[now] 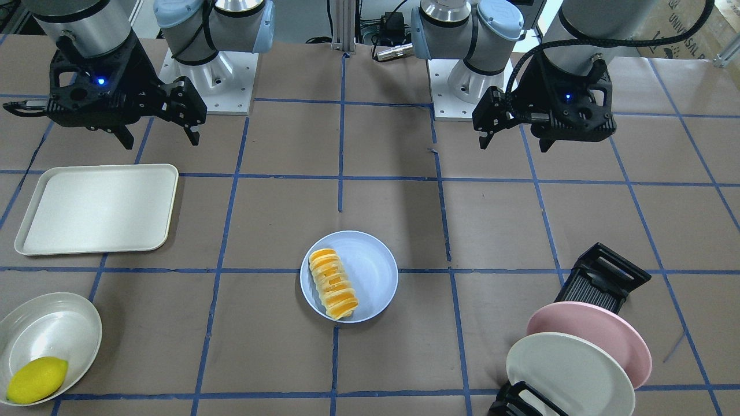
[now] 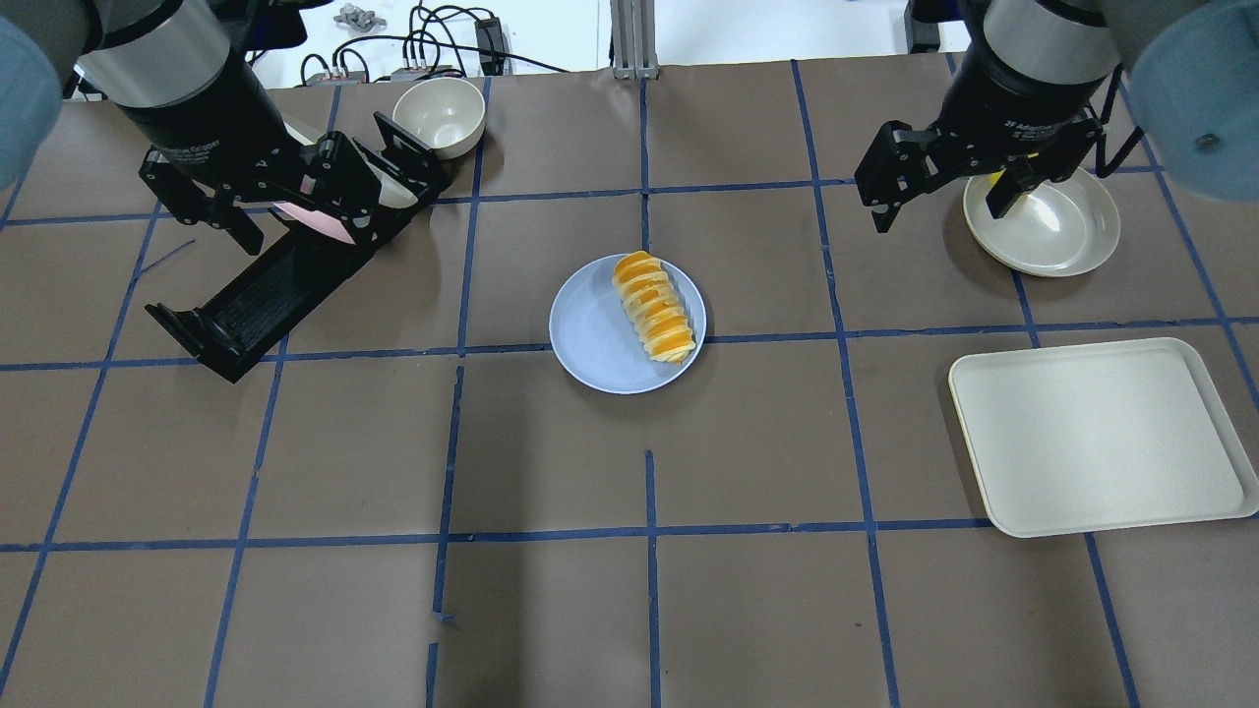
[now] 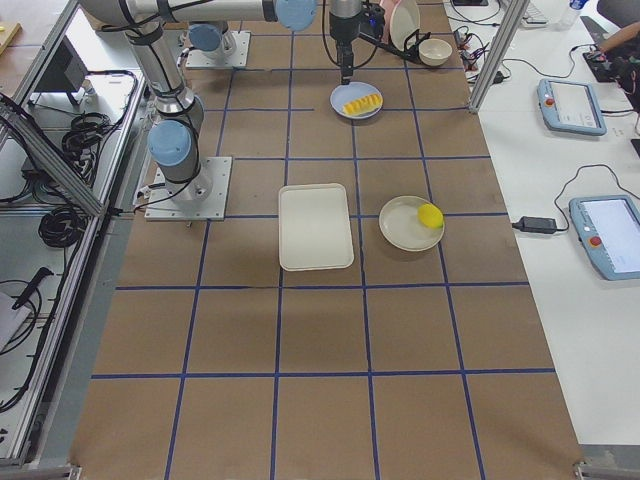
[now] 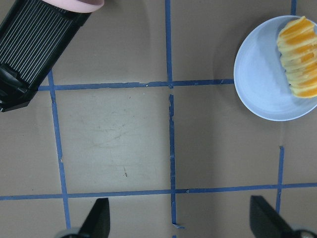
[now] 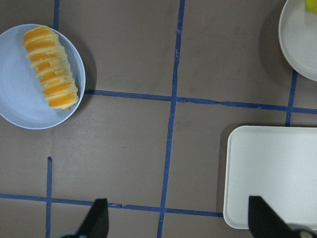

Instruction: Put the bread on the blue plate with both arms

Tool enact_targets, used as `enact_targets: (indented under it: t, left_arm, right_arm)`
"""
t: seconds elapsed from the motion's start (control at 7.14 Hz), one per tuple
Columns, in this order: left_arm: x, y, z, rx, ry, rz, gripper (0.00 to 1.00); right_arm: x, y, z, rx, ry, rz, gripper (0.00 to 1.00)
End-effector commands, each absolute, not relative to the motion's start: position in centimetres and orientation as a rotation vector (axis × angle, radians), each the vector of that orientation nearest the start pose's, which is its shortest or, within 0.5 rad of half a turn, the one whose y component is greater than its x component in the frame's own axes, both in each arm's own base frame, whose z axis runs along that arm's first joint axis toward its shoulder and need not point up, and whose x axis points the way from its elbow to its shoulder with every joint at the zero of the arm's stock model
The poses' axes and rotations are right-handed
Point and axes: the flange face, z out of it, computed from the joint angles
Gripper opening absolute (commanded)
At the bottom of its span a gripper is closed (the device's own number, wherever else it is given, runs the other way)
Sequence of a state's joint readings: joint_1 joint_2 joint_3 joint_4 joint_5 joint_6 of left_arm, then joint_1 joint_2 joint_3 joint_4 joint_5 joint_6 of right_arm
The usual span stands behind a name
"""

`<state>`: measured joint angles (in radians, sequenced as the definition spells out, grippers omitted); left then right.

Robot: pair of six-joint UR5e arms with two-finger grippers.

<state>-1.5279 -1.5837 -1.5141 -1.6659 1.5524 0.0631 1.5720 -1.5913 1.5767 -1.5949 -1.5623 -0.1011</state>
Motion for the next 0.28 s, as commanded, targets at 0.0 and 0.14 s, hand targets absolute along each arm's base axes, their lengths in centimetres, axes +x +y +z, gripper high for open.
enact_targets:
  t: [0.0, 0.14]
  left_arm:
    - [-11.39, -49.74, 49.97, 0.031, 3.162, 0.081, 1.0]
    - [-11.39, -49.74, 49.97, 0.031, 3.162, 0.081, 1.0]
  right_arm:
    - [13.64, -48.78, 49.67, -0.169, 3.137, -0.063, 1.0]
    - [13.64, -48.78, 49.67, -0.169, 3.137, -0.063, 1.0]
